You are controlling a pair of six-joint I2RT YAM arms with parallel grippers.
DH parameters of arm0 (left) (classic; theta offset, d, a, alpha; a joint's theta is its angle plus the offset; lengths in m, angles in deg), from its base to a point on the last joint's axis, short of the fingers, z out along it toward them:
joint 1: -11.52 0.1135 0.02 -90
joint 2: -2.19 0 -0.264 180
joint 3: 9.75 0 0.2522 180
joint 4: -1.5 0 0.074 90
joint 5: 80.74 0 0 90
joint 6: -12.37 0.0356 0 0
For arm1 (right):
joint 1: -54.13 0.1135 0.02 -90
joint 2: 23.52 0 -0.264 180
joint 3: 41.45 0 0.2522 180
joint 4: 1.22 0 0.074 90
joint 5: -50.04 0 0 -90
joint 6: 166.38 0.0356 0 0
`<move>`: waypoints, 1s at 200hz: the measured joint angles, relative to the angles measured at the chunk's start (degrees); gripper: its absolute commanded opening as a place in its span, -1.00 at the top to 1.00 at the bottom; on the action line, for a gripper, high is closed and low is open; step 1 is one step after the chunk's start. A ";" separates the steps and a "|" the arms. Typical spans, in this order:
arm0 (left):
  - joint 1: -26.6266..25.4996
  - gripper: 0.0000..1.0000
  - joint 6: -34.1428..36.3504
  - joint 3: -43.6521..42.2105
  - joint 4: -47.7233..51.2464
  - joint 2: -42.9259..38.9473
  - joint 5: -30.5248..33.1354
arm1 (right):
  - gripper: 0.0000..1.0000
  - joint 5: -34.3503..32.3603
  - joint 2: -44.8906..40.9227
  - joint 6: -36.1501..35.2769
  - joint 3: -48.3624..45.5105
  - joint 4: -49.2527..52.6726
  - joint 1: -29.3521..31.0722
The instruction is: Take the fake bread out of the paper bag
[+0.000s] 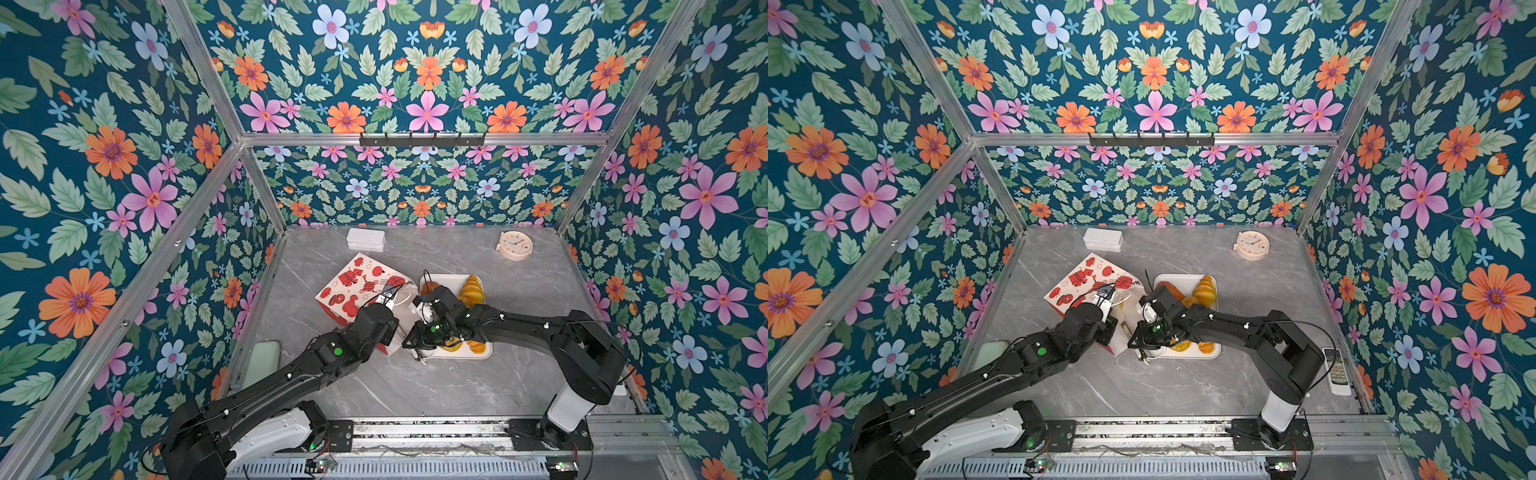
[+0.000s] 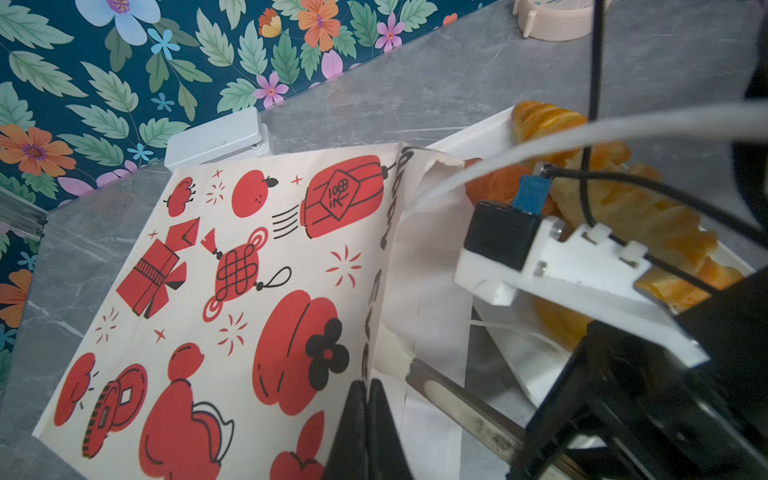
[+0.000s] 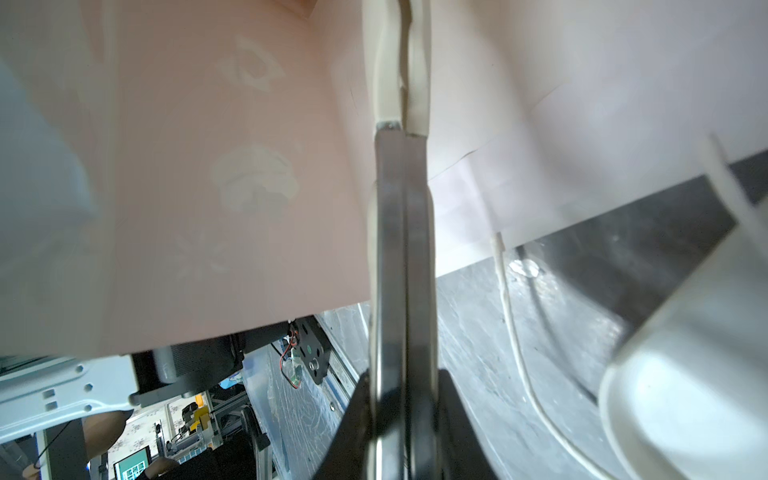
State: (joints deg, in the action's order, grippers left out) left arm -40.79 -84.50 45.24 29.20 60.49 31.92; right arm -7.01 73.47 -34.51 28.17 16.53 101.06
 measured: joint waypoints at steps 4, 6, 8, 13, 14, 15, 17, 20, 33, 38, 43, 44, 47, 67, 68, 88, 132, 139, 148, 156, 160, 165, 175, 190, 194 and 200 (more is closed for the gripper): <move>0.00 0.94 0.00 0.04 0.04 0.04 -0.04 | 0.47 0.04 -0.35 0.15 -0.46 -0.39 0.00; 0.00 0.94 0.02 0.04 0.02 0.04 -0.04 | 0.45 0.04 -0.48 0.22 -0.61 -0.52 0.00; 0.00 0.94 0.02 0.04 0.02 0.04 -0.07 | 0.44 0.04 -0.72 0.22 -0.83 -0.66 0.00; 0.00 0.94 0.00 0.07 0.02 0.07 -0.15 | 0.41 -0.04 -1.44 0.28 -1.33 -0.81 0.00; 0.00 0.94 0.02 0.07 0.02 0.07 -0.17 | 0.40 -0.04 -1.55 0.31 -1.40 -0.81 0.00; 0.00 0.94 0.02 0.07 0.02 0.07 -0.20 | 0.39 -0.04 -1.77 0.39 -1.53 -0.81 0.00; 0.00 0.94 0.04 0.07 0.02 0.07 -0.22 | 0.38 -0.07 -2.01 0.50 -1.64 -0.81 0.00; 0.00 0.94 0.04 0.07 0.00 0.07 -0.24 | 0.36 -0.11 -2.47 0.70 -1.86 -0.81 0.00; -0.02 0.95 0.26 0.07 0.04 0.09 -0.46 | 0.30 -0.17 -4.74 1.29 -2.34 -0.90 0.00; -0.02 0.94 0.44 0.07 0.02 0.09 -0.46 | 0.28 -0.28 -5.33 1.31 -2.36 -1.07 0.00; -0.02 0.95 0.42 0.07 0.02 0.07 -0.48 | 0.25 -0.35 -5.81 1.31 -2.36 -1.20 0.00; -0.02 0.95 0.44 0.07 0.02 0.04 -0.48 | 0.25 -0.35 -5.90 1.31 -2.36 -1.20 0.00; -0.02 0.95 0.44 0.07 0.02 0.04 -0.50 | 0.24 -0.39 -6.14 1.31 -2.36 -1.20 0.00; -0.02 0.95 0.44 0.04 0.02 -0.02 -0.57 | 0.20 -1.18 -7.54 1.29 -1.92 -0.37 0.00; -0.02 0.95 0.44 0.04 0.02 -0.02 -0.59 | 0.20 -1.22 -7.58 1.29 -1.88 -0.35 0.00; -0.02 0.95 0.44 -0.02 0.00 -0.07 -0.63 | 0.20 -2.75 -7.65 0.52 -0.17 1.42 -0.02; -0.02 0.95 0.85 -0.11 -0.07 -0.07 -0.66 | 0.20 -6.16 -7.82 -0.96 1.84 5.92 -0.48; -0.02 0.95 0.85 -0.13 -0.09 -0.07 -0.63 | 0.20 -6.62 -7.74 -1.27 2.27 6.82 -0.59; -0.02 0.95 0.85 -0.17 -0.15 -0.04 -0.63 | 0.20 -7.10 -7.50 -1.68 2.82 7.72 -0.90; -0.02 0.95 0.87 -0.17 -0.15 0.00 -0.66 | 0.20 -7.69 -7.23 -1.95 3.41 8.55 -1.20; -0.02 0.95 0.87 -0.17 -0.17 0.07 -0.68 | 0.20 -7.89 -7.04 -2.08 3.74 9.07 -1.38; -0.02 0.96 0.87 -0.20 -0.20 0.13 -0.68 | 0.20 -8.20 -6.86 -2.38 4.20 9.81 -1.55; -0.02 0.96 0.87 -0.20 -0.20 0.26 -0.70 | 0.20 -8.94 -6.47 -2.93 5.33 11.39 -1.84; -0.02 0.96 0.90 -0.42 -0.22 0.28 -0.87 | 0.20 -9.81 -5.81 -3.76 7.58 13.57 -1.88; -0.02 0.95 0.90 -0.46 -0.22 0.28 -0.90 | 0.20 -9.94 -5.55 -4.22 8.37 14.29 -1.88; -0.02 0.96 0.90 -0.55 -0.26 0.28 -0.94 | 0.20 -10.27 -5.07 -4.74 9.53 15.17 -1.86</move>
State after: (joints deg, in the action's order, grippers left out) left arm -40.82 -83.61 44.70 28.94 60.78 30.98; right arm -17.28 68.40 -39.25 37.70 31.70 99.21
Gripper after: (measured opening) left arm 0.040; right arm 0.401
